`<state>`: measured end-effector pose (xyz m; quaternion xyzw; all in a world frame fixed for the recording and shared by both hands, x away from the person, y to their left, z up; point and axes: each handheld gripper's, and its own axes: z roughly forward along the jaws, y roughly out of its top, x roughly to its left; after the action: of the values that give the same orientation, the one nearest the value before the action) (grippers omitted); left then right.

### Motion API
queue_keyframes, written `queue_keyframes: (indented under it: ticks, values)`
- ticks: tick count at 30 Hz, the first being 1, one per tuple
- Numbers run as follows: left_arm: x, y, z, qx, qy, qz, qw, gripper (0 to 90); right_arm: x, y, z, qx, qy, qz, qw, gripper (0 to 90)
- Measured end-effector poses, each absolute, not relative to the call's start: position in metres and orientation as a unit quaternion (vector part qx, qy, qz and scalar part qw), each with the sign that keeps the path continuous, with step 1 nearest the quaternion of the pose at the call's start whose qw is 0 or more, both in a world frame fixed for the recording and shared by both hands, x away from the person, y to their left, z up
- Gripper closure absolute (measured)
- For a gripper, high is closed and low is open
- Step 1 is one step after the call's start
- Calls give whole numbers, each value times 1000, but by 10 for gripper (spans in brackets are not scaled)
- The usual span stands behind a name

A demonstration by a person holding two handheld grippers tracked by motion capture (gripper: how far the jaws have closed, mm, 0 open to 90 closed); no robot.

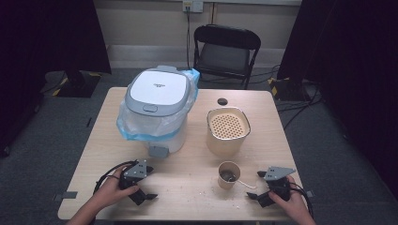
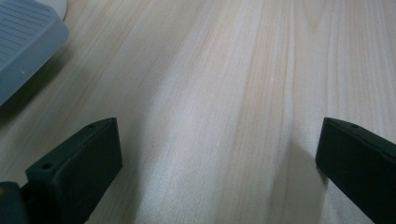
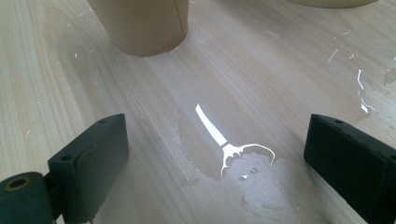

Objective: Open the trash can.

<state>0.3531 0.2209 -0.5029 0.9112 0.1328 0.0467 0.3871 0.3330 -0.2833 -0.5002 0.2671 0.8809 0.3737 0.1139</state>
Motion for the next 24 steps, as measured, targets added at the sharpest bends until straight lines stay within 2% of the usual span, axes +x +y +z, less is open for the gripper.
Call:
queue_keyframes:
  ticks: [6,9,11,12,14,24]
  values:
    - [348,222,-502,911,141,44,386,0,333,-283,-500,267,881,374,114,60]
    - [347,225,-497,917,138,20,374,10,333,-283,-500,267,881,374,114,60]
    - [347,228,-494,914,147,19,378,91,333,-283,-500,267,881,374,114,60]
    - [347,231,-489,911,166,16,377,218,333,-283,-500,267,881,374,114,60]
    - [347,233,-487,908,171,12,382,146,333,-283,-500,267,881,374,114,60]
    - [344,238,-466,897,208,-17,389,201,333,-283,-500,267,881,374,114,60]
